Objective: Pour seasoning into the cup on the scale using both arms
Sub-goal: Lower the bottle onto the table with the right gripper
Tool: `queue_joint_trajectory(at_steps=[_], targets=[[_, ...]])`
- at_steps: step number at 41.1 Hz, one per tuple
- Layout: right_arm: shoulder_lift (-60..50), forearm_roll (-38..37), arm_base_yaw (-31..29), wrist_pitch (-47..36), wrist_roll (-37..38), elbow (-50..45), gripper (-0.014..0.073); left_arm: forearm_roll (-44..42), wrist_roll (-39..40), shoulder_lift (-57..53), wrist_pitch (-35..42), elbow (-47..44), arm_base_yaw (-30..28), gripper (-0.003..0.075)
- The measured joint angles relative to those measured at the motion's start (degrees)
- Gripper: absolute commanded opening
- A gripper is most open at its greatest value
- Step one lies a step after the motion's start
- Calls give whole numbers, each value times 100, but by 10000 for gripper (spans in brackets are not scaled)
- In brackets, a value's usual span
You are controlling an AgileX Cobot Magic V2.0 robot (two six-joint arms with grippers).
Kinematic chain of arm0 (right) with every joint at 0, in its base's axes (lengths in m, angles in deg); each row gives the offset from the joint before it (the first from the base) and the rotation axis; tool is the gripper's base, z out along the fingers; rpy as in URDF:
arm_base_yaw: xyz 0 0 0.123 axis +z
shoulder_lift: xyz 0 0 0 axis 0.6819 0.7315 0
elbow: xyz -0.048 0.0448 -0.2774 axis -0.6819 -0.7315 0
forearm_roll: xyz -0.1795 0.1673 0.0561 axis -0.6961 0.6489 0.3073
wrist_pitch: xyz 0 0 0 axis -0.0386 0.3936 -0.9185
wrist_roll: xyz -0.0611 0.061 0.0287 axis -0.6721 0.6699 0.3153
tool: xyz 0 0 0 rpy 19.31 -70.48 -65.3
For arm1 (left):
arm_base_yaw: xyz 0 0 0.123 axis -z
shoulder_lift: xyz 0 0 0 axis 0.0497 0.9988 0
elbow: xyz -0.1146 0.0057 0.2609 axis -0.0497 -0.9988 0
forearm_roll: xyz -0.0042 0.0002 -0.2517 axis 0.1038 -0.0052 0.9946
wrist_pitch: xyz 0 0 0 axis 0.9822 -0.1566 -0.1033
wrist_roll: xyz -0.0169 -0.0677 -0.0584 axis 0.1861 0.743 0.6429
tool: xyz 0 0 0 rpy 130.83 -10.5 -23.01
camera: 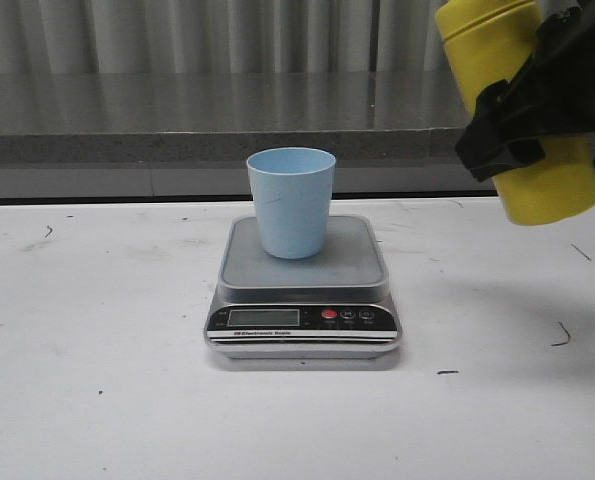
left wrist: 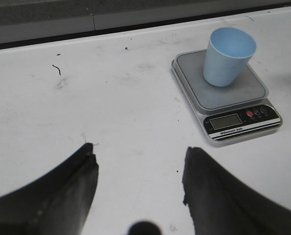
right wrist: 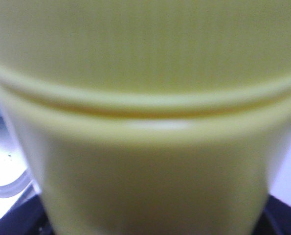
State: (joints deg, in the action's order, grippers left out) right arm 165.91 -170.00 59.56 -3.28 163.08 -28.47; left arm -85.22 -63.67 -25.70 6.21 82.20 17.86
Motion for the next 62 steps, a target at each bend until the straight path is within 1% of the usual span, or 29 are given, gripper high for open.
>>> queue_joint_trajectory(at_steps=[2,5,8,11,14,17,20,23,31,40,44,56,57,60,62], targets=[[0,673,-44,-16,-743,0,325,0,0,0,0,0,0,385],[0,2125,-107,-31,-2323,0,325,4,0,0,0,0,0,385],[0,3867,-173,-31,-4137,0,325,4,0,0,0,0,0,385],[0,5305,-242,-148,-5548,-24,325,4,0,0,0,0,0,385],[0,6436,-334,-464,-6581,-162,325,4,0,0,0,0,0,385],[12,7095,-439,-902,-7130,-344,325,4,0,0,0,0,0,385],[79,7495,-632,-1598,-7420,-578,325,4,0,0,0,0,0,385],[212,7635,-850,-2225,-7490,-739,325,4,0,0,0,0,0,385],[925,7682,-1327,-3745,-7490,-842,325,4,0,0,0,0,0,385],[1898,7682,-1544,-5166,-7512,-842,325,4,0,0,0,0,0,385],[2296,7687,-1602,-5530,-7512,-842,325,4,0,0,0,0,0,385],[3066,7852,-1625,-5944,-7512,-842,337,4,0,0,0,0,0,385],[3090,7852,-1625,-5966,-7512,-842,349,4,0,0,0,0,0,385],[3115,7872,-1625,-6021,-7512,-842,433,4,0,0,0,0,0,385],[3122,7872,-1625,-6031,-7512,-842,524,4,0,0,0,0,0,385]])
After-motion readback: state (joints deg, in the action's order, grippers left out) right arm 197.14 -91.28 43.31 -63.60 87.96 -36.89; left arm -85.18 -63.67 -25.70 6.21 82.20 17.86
